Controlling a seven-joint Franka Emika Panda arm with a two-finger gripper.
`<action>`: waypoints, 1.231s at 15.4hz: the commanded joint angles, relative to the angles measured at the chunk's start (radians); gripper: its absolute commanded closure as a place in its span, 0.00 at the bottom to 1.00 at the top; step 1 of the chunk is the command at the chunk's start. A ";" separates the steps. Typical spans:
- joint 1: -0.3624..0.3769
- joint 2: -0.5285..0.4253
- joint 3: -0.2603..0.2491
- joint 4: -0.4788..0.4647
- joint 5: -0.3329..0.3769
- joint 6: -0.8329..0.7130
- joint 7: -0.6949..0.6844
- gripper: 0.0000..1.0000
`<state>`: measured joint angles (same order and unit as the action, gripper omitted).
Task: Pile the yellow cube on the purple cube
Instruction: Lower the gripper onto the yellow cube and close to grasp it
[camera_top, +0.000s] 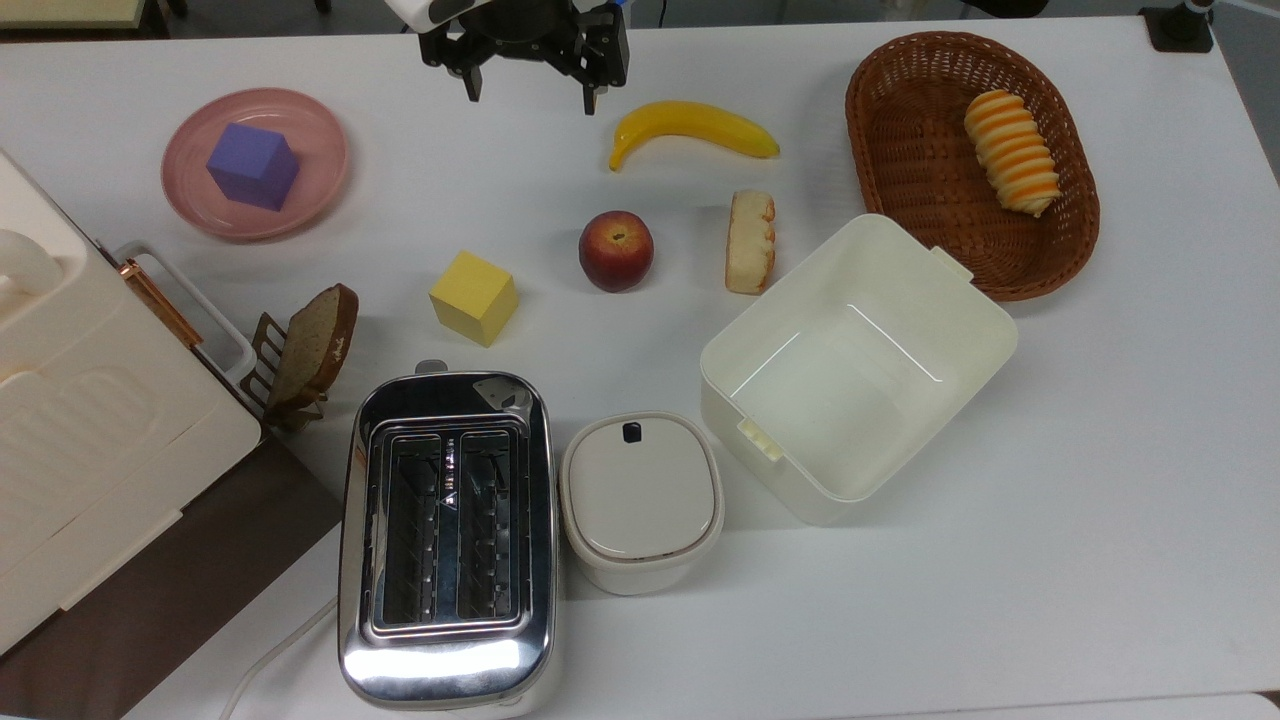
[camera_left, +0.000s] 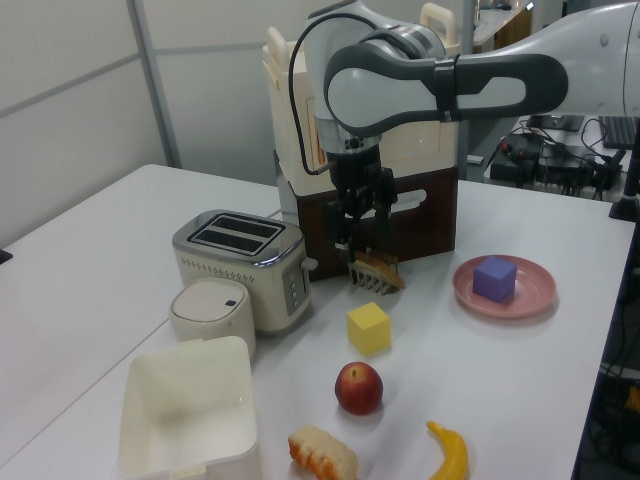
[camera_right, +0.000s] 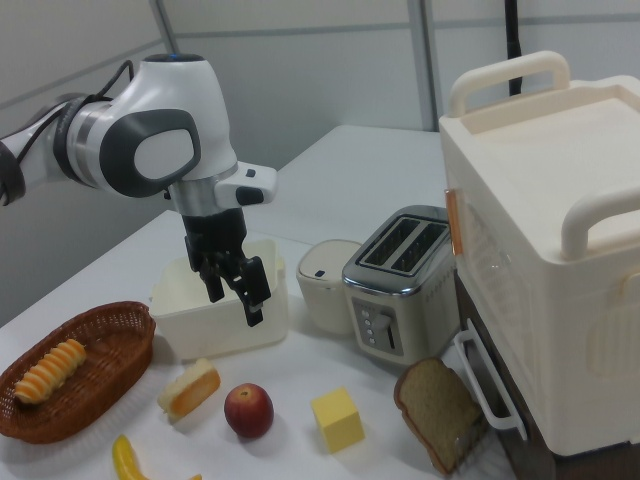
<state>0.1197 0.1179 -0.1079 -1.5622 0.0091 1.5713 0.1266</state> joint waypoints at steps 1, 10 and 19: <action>-0.035 0.015 -0.021 -0.013 0.015 0.024 -0.077 0.00; -0.092 0.081 -0.023 -0.097 0.014 0.208 0.008 0.00; -0.083 0.204 -0.023 -0.120 0.000 0.292 0.223 0.00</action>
<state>0.0199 0.3124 -0.1218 -1.6569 0.0092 1.8224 0.3165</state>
